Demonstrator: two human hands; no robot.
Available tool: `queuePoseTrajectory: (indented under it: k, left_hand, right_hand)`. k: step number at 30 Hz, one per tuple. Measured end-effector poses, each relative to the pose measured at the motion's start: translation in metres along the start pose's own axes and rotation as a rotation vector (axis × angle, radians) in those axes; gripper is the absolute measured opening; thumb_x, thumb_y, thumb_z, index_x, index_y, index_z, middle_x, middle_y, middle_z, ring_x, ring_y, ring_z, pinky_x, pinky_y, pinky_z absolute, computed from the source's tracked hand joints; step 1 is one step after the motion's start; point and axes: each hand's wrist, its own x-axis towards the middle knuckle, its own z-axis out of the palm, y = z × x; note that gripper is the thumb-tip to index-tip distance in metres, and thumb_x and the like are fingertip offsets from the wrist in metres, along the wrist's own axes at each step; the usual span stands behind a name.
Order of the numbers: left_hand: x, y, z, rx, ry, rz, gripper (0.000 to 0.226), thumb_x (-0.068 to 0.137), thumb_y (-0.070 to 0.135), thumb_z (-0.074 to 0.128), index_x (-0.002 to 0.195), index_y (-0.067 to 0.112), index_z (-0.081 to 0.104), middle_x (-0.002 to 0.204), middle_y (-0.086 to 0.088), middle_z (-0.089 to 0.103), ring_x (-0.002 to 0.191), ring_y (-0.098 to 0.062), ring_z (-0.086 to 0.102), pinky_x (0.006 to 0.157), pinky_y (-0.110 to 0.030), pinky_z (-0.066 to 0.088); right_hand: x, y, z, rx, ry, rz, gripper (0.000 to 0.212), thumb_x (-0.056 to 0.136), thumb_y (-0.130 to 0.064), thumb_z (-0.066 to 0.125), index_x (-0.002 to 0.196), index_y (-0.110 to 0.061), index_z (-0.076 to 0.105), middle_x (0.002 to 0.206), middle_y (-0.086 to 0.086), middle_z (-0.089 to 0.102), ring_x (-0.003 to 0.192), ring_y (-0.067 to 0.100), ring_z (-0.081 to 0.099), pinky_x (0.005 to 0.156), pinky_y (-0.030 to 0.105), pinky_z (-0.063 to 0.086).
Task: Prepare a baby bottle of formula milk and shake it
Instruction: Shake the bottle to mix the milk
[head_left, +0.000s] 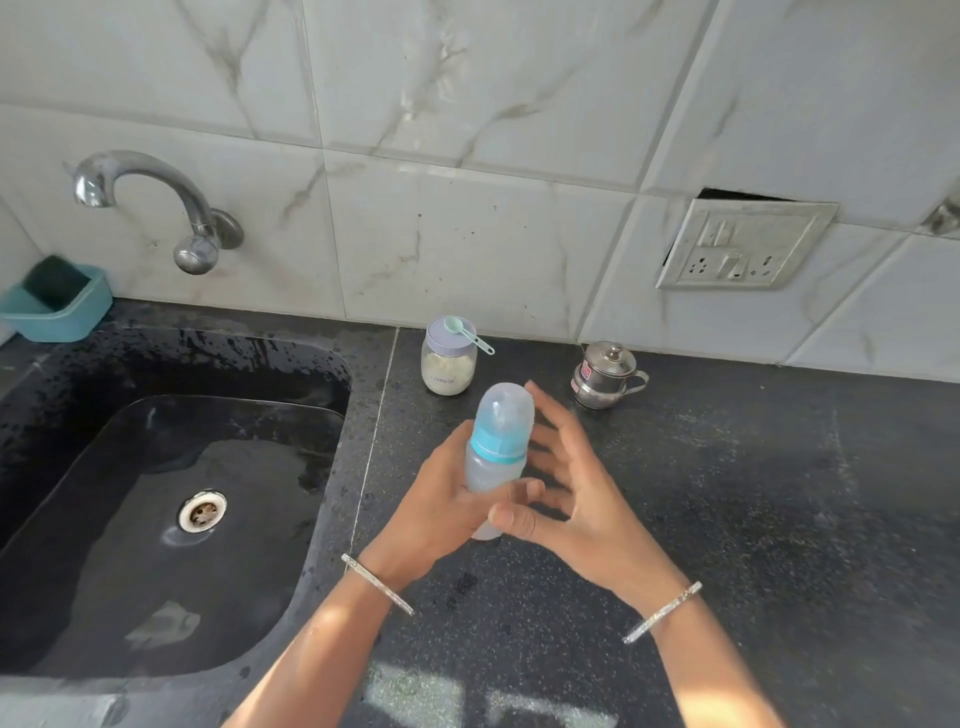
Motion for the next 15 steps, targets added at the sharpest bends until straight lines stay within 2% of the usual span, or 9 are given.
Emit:
queuePoseTrajectory:
  k: [1, 3, 5, 8, 11, 15]
  left_hand:
    - [-0.001, -0.001, 0.001, -0.047, -0.017, -0.024, 0.059, 0.076, 0.032, 0.084, 0.126, 0.021, 0.055, 0.113, -0.007, 0.071, 0.107, -0.029, 0.069, 0.092, -0.056, 0.056]
    - [-0.005, -0.002, 0.001, -0.136, -0.057, -0.058, 0.062, 0.08, 0.027, 0.082, 0.13, 0.025, 0.047, 0.11, 0.004, 0.07, 0.107, -0.019, 0.069, 0.087, -0.04, 0.059]
    - [-0.007, 0.0, 0.002, -0.171, -0.114, -0.073, 0.066, 0.083, 0.025, 0.077, 0.136, 0.031, 0.038, 0.109, 0.01, 0.068, 0.111, -0.012, 0.067, 0.088, -0.032, 0.057]
    - [-0.008, 0.002, 0.003, -0.178, -0.18, -0.091, 0.069, 0.084, 0.029, 0.073, 0.138, 0.043, 0.033, 0.124, 0.006, 0.064, 0.12, -0.015, 0.064, 0.099, -0.038, 0.055]
    - [-0.009, 0.005, 0.002, -0.165, -0.174, -0.091, 0.064, 0.083, 0.029, 0.069, 0.137, 0.042, 0.035, 0.136, -0.002, 0.054, 0.125, -0.016, 0.059, 0.105, -0.044, 0.051]
    - [-0.011, 0.008, 0.001, -0.144, -0.15, -0.121, 0.061, 0.078, 0.034, 0.067, 0.133, 0.041, 0.04, 0.142, -0.005, 0.047, 0.132, -0.02, 0.05, 0.11, -0.045, 0.045]
  right_hand:
    - [-0.003, 0.004, 0.005, 0.028, -0.025, 0.008, 0.107, 0.077, -0.035, 0.093, 0.158, -0.052, 0.025, 0.158, -0.019, 0.047, 0.139, 0.015, 0.056, 0.105, 0.049, 0.057]
    - [-0.007, 0.01, 0.013, 0.043, -0.063, 0.014, 0.117, 0.074, -0.026, 0.096, 0.158, -0.056, 0.02, 0.159, -0.023, 0.042, 0.136, 0.015, 0.059, 0.095, 0.045, 0.062]
    - [-0.007, 0.014, 0.018, 0.018, -0.05, 0.022, 0.13, 0.072, -0.018, 0.097, 0.157, -0.062, 0.009, 0.155, -0.024, 0.047, 0.13, 0.013, 0.065, 0.092, 0.04, 0.064]
    - [-0.005, 0.015, 0.017, -0.024, 0.011, -0.001, 0.141, 0.072, -0.014, 0.096, 0.154, -0.067, -0.006, 0.147, -0.026, 0.056, 0.117, 0.013, 0.073, 0.089, 0.035, 0.064]
    - [-0.002, 0.009, 0.016, -0.082, 0.03, -0.044, 0.142, 0.072, -0.021, 0.097, 0.154, -0.067, -0.009, 0.152, -0.025, 0.053, 0.118, 0.009, 0.072, 0.087, 0.026, 0.063]
    - [0.001, 0.006, 0.018, -0.145, 0.051, -0.06, 0.141, 0.07, -0.029, 0.096, 0.154, -0.066, -0.012, 0.148, -0.018, 0.059, 0.111, 0.009, 0.074, 0.089, 0.038, 0.065]
